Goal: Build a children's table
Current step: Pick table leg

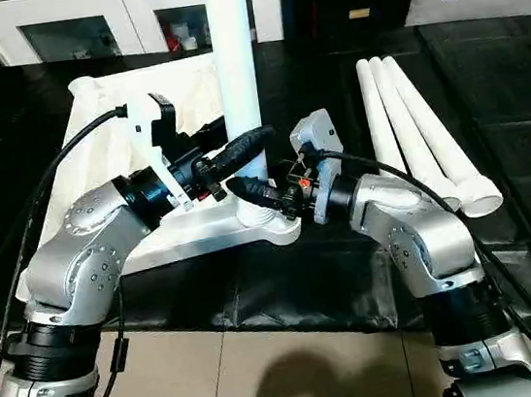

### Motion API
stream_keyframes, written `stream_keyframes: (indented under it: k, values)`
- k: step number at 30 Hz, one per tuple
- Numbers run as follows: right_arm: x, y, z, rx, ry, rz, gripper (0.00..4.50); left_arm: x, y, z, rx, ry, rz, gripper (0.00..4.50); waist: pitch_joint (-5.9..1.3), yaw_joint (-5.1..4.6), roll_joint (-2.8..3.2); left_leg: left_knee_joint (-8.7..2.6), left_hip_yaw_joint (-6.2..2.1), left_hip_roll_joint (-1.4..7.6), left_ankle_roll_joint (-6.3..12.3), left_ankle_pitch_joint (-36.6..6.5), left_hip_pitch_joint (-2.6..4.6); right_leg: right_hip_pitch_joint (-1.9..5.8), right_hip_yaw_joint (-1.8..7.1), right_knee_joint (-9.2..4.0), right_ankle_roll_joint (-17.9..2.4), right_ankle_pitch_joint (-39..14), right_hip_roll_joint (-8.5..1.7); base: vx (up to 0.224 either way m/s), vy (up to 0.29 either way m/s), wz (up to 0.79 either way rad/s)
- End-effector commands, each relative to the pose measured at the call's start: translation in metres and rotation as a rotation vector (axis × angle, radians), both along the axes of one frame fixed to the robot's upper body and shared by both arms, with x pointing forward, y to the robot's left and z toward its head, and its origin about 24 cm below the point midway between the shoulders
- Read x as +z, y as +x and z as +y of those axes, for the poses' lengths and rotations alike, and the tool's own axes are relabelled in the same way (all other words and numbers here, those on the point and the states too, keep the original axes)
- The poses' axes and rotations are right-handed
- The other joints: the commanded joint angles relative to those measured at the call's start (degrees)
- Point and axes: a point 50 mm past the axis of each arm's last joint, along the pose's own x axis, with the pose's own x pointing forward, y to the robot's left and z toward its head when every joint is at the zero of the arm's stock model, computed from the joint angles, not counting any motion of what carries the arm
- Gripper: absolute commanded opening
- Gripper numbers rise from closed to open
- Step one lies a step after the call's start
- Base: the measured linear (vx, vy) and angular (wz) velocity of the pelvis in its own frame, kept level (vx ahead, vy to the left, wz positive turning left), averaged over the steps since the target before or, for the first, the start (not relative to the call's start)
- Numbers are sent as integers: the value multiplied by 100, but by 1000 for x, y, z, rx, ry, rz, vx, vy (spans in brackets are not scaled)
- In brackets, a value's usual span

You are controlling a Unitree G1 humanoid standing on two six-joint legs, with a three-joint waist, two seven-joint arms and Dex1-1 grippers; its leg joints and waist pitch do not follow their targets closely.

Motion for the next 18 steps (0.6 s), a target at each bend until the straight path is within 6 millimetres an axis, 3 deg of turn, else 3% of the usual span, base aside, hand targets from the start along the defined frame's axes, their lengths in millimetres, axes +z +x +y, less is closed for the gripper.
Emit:
stream_keyframes:
  k: [1,10,11,12,18]
  values:
    - [8,2,1,1,6,-40,193,1,0,3,19,27,-22,191,-448,2,-74,-368,-229,507,375,-1213,232,188,249,-451,-1354,-645,-522,0,0,0]
    - [9,5,-1,-20,-6,-43,193,7,7,6,50,-3,11,191,-455,2,-83,-360,-225,500,364,-1189,234,195,250,-439,-1389,-596,-526,0,0,0]
    - [10,5,-2,-21,0,-40,249,7,8,7,56,-6,16,191,-455,0,-91,-359,-227,498,365,-1194,232,198,248,-439,-1396,-604,-525,0,0,0]
    - [11,5,-3,-19,6,-36,263,8,10,7,62,-9,26,191,-459,1,-88,-352,-224,494,373,-1169,232,199,249,-440,-1398,-593,-526,0,0,0]
    - [18,2,-10,44,39,8,304,9,13,11,35,-30,49,191,-474,15,-98,-327,-222,488,494,-985,227,218,241,-432,-1409,-440,-523,0,0,0]
